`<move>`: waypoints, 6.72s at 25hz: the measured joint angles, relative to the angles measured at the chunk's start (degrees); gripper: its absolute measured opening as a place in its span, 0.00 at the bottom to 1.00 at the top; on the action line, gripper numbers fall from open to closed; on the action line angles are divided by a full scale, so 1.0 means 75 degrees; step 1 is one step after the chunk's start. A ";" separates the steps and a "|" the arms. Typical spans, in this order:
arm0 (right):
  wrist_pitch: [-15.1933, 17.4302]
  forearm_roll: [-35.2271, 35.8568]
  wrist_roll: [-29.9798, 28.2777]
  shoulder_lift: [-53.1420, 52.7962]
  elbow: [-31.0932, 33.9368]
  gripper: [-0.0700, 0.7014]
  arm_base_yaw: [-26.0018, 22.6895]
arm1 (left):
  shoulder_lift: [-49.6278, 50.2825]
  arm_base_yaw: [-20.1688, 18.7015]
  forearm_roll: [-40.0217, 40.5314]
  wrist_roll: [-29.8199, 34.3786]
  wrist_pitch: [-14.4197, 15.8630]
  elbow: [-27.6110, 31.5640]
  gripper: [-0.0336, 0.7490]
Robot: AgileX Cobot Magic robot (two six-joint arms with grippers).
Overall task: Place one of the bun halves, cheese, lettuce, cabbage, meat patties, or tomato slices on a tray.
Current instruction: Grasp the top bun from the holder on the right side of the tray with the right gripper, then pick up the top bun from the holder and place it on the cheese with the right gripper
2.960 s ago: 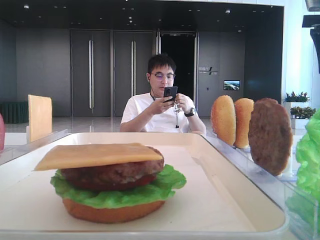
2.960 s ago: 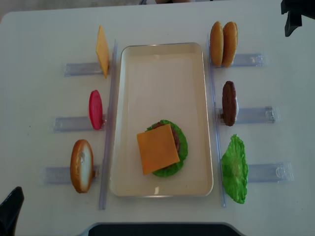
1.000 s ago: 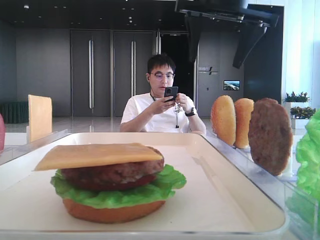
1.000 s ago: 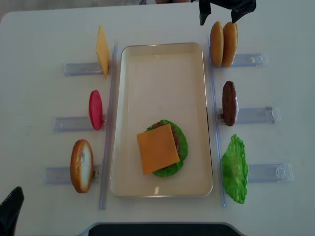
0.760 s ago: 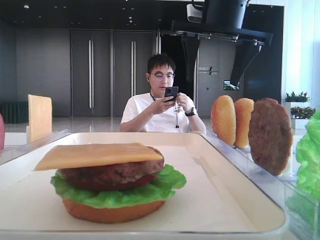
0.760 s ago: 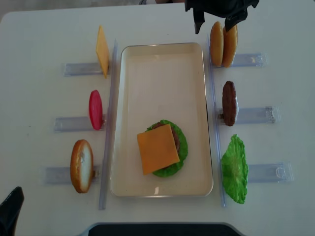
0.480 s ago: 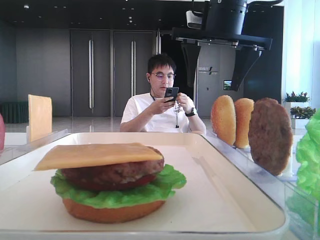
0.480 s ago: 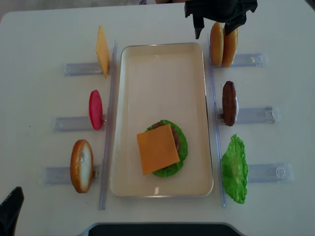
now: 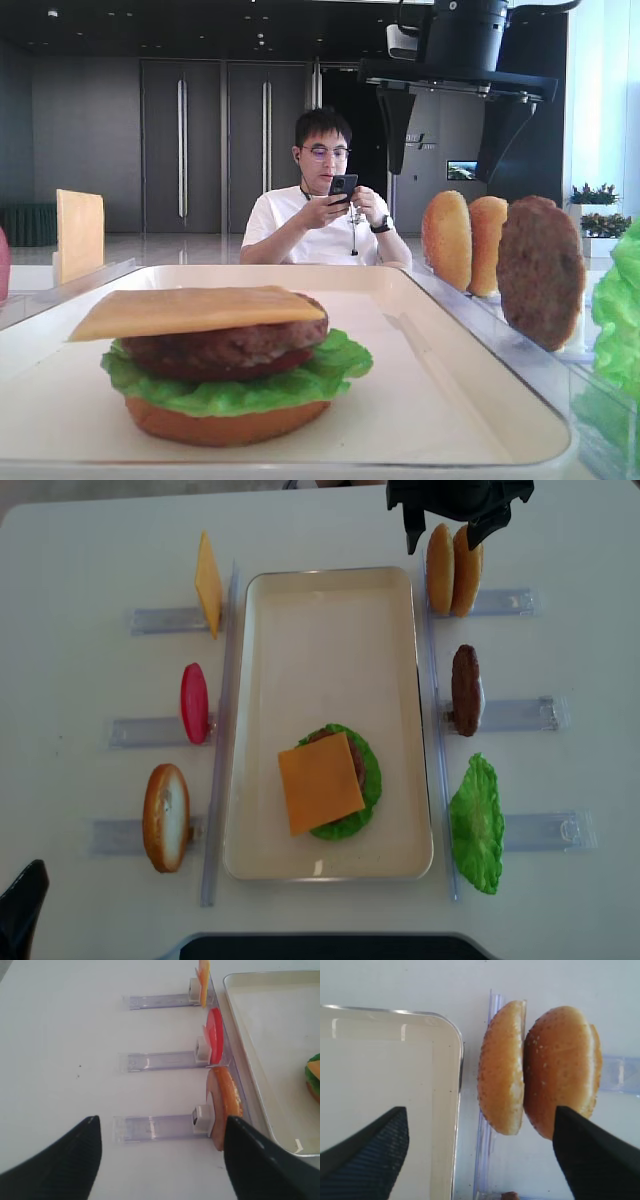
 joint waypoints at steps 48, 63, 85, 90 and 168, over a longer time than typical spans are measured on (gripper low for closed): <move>-0.0531 -0.0288 -0.0189 0.0574 -0.0014 0.42 -0.0015 | 0.0000 0.0000 0.0000 0.0000 0.0000 0.0000 0.78; -0.0565 -0.0288 -0.0189 0.0574 -0.0014 0.36 -0.0015 | 0.0000 0.0000 0.0000 0.0000 0.0000 0.0000 0.78; 0.0022 -0.0201 -0.0254 -0.0835 -0.0086 0.34 0.0225 | 0.0000 0.0000 0.0000 0.0000 0.0000 0.0000 0.78; 0.0047 -0.0201 -0.0224 -0.1093 -0.0137 0.34 0.0225 | 0.0000 0.0000 0.0000 0.0000 0.0000 0.0000 0.78; -0.1160 0.0029 0.0460 -0.7356 0.6523 0.32 0.2095 | 0.0000 0.0000 0.0000 0.0000 0.0000 0.0000 0.78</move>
